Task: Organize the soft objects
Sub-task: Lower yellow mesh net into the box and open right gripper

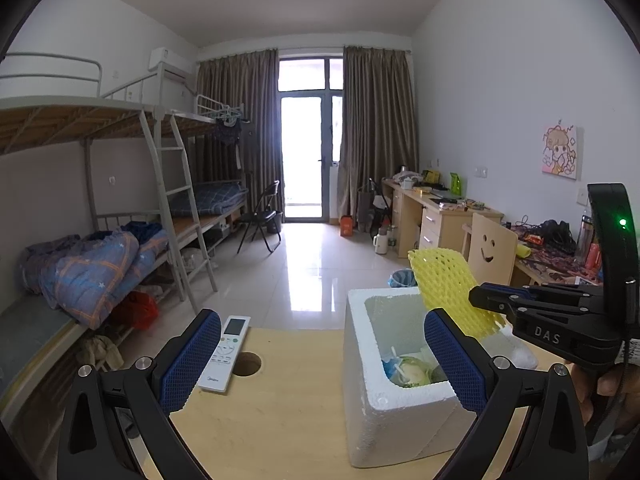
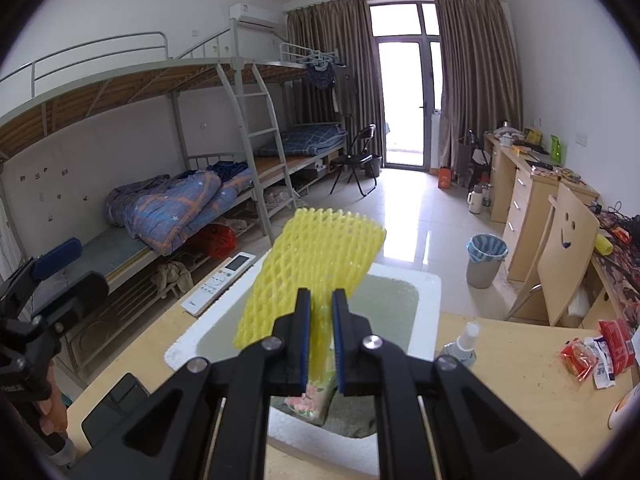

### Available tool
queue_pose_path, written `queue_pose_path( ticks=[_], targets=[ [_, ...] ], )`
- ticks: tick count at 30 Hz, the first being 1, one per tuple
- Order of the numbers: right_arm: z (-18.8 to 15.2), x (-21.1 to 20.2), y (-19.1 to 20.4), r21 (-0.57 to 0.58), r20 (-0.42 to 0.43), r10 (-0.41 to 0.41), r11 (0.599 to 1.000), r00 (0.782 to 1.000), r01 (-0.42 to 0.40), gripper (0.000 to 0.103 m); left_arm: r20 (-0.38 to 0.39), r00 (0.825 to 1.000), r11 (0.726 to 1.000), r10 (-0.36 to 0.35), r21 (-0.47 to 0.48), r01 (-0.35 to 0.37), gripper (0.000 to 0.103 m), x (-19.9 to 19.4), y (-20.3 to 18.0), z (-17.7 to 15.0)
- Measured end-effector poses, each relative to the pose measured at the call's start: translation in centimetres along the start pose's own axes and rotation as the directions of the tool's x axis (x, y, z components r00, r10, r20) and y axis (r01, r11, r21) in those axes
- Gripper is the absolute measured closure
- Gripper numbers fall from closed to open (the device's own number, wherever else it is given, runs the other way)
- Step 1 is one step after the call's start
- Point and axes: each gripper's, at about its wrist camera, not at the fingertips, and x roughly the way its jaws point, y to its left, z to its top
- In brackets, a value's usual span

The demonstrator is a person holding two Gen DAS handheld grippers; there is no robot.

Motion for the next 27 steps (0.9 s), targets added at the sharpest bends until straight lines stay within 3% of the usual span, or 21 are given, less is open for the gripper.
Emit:
queue_pose_path(
  ticks=[2,4,6,11,27],
  targets=[
    [0.0,0.2,-0.1,0.003,-0.004,-0.008,1.000,1.000,0.008,0.090,-0.002,1.000,1.000,-0.002,0.002,0.002,0.001,0.2,0.1,0.0],
    [0.0,0.3,0.0,0.005,-0.008,-0.018,1.000,1.000,0.018,0.083,-0.002,1.000,1.000,-0.003,0.006,0.003,0.001,0.2,0.0,0.0],
    [-0.1,0.1,0.0,0.010,0.006,-0.011,1.000,1.000,0.011,0.054,-0.002,1.000,1.000,-0.008,0.004,0.008,0.001,0.2,0.1,-0.2],
    [-0.1,-0.3,0.0,0.015,0.025,-0.029,0.999,0.999,0.029,0.038,-0.007,1.000,1.000,-0.018,-0.006,0.018,0.001,0.4,0.4,-0.2],
    [0.0,-2.0,0.2,0.015,0.018,-0.035,0.999,0.999,0.035,0.035,-0.012,0.999,1.000,-0.030,-0.009,0.030,0.001,0.1,0.5,-0.3]
  ],
)
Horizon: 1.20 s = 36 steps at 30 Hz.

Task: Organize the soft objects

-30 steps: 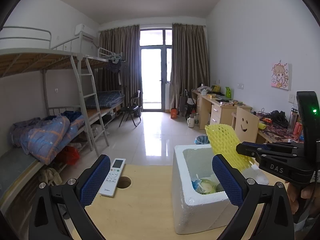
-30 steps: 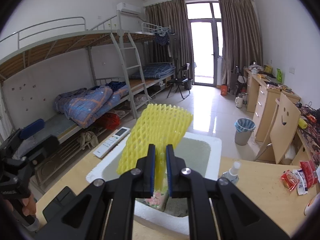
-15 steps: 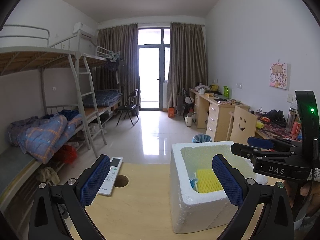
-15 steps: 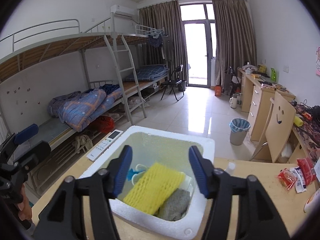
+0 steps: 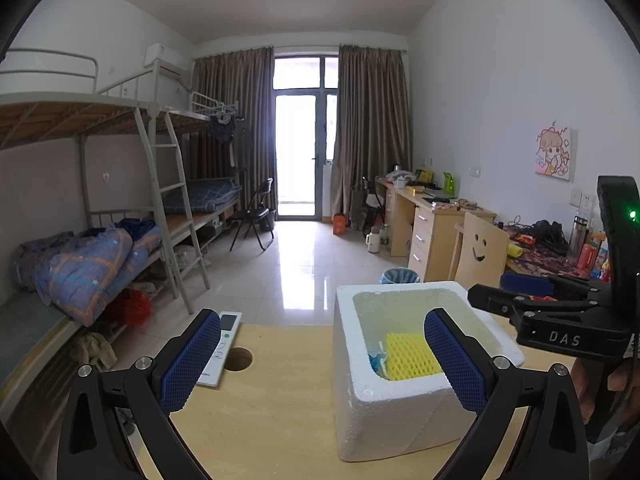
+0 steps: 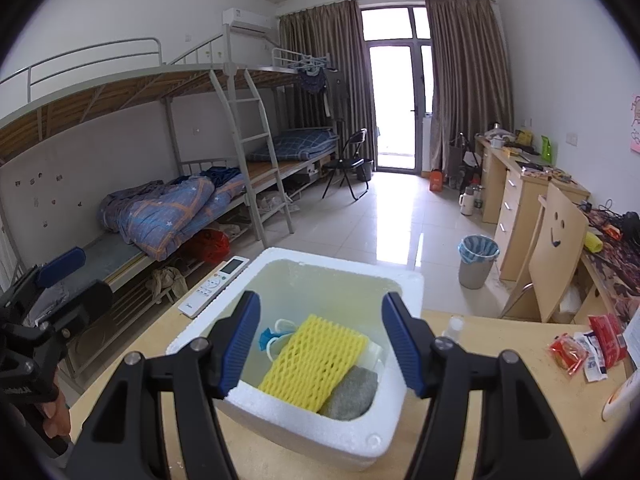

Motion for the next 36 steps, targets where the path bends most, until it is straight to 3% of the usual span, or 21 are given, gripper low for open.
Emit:
queue_pose_path(
  ticks=[5,14,36],
  targets=[
    [-0.1,-1.9,0.0,0.018,0.014,-0.013,1.000,1.000,0.013,0.035,0.004,1.000,1.000,-0.004,0.001,0.004,0.001,-0.7,-0.3,0.1],
    [-1.3,-7.7,0.5,0.024,0.101,-0.029,0.999,0.995,0.026,0.001,0.025,1.000,1.000,-0.013,-0.003,0.013,0.001,-3.3,-1.7,0.0],
    [-6.4,-16.0,2.0,0.001,0.194,-0.029,1.000,0.980,0.030,0.000,0.074,0.996,0.999,-0.046,0.028,0.044,0.001,-11.4,-4.8,-2.6]
  ],
)
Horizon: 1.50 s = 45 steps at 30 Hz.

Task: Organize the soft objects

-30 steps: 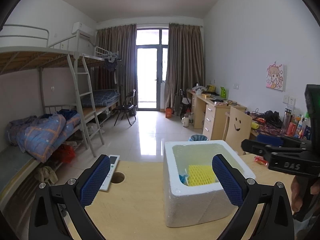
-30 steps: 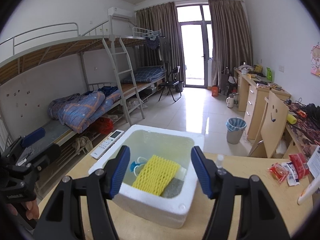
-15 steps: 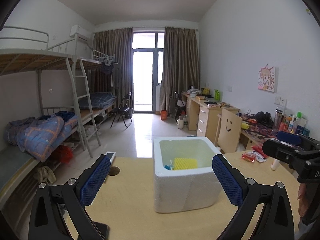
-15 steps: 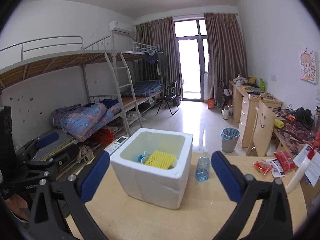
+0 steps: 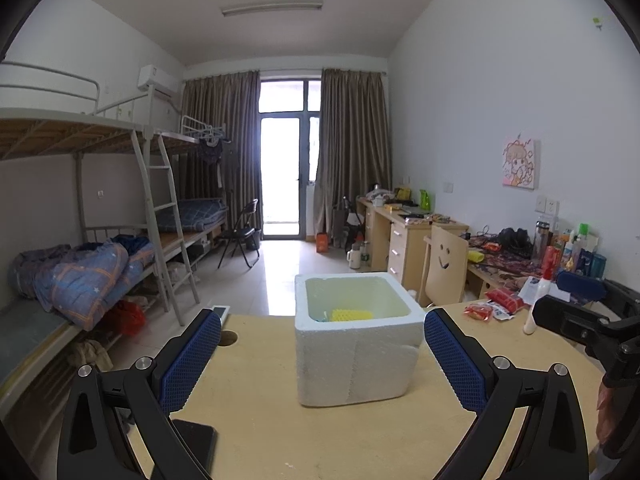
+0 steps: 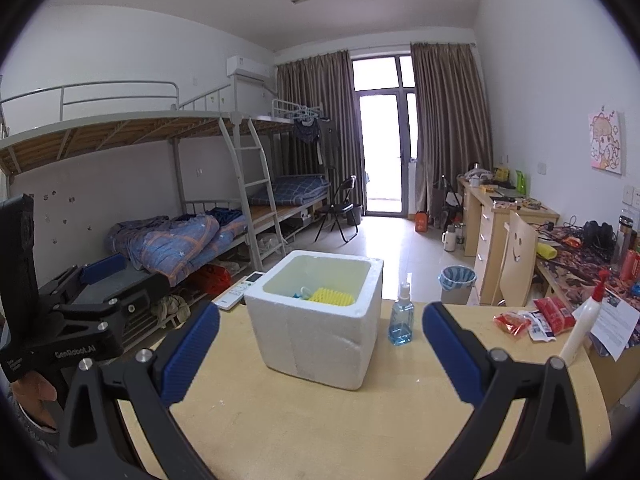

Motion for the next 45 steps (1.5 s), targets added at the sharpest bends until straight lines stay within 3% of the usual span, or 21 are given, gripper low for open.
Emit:
queue_pose_path(
  ticks=[6,11,19,22,29,45],
  targets=[
    [-2.5,-1.5,1.0,-0.023,0.024,-0.005,1.000,1.000,0.005,0.000,0.025,1.000,1.000,-0.014,-0.014,0.014,0.001,-2.2,-0.2,-1.7],
    [-4.5,-2.8,1.6,-0.025,0.053,-0.011,1.000,0.999,0.013,0.000,0.072,0.997,1.000,0.017,-0.014,-0.016,0.001,-4.8,-0.5,-4.0],
    [-7.7,-4.6,2.0,0.001,0.102,-0.038,0.999,0.994,0.039,0.000,0.099,0.995,1.000,-0.009,-0.010,0.010,0.001,-6.8,-0.4,-7.5],
    [-8.8,-4.9,2.3,0.021,0.106,-0.085,0.996,0.991,0.083,0.000,0.102,0.995,1.000,0.000,-0.007,0.001,0.001,-7.2,-0.5,-9.0],
    [-11.3,-5.4,3.0,0.030,0.081,-0.110,0.994,0.991,0.108,0.000,0.096,0.995,1.000,-0.012,-0.007,0.013,0.001,-8.3,-0.8,-11.4],
    [-12.4,-7.2,3.3,0.046,0.088,-0.126,0.991,0.988,0.122,0.000,0.096,0.995,1.000,-0.012,-0.006,0.013,0.001,-9.7,-1.2,-12.4]
  ],
)
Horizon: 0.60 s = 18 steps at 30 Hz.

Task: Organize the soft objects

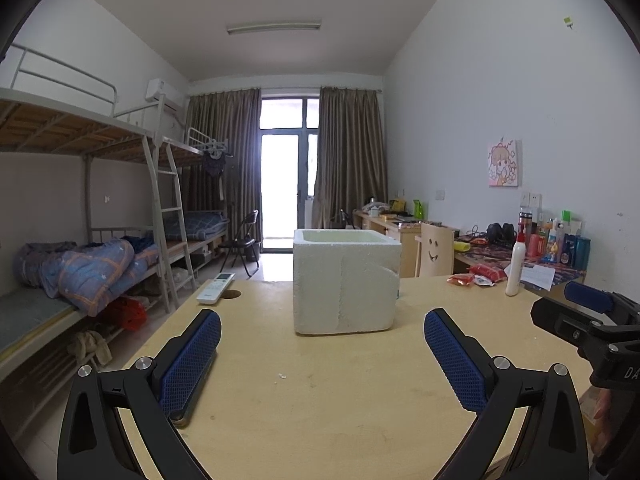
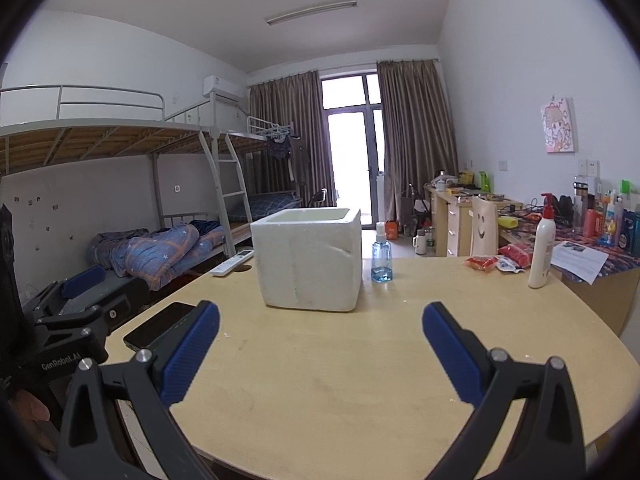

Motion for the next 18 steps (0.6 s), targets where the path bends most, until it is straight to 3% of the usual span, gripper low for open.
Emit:
queue_pose_path(
  ticks=[18],
  targets=[
    [-0.43,-0.08,-0.23,-0.003,-0.008,-0.014,1.000,1.000,0.014,0.000,-0.006,1.000,1.000,-0.008,-0.001,0.008,0.001,-0.32,-0.11,0.05]
  ],
)
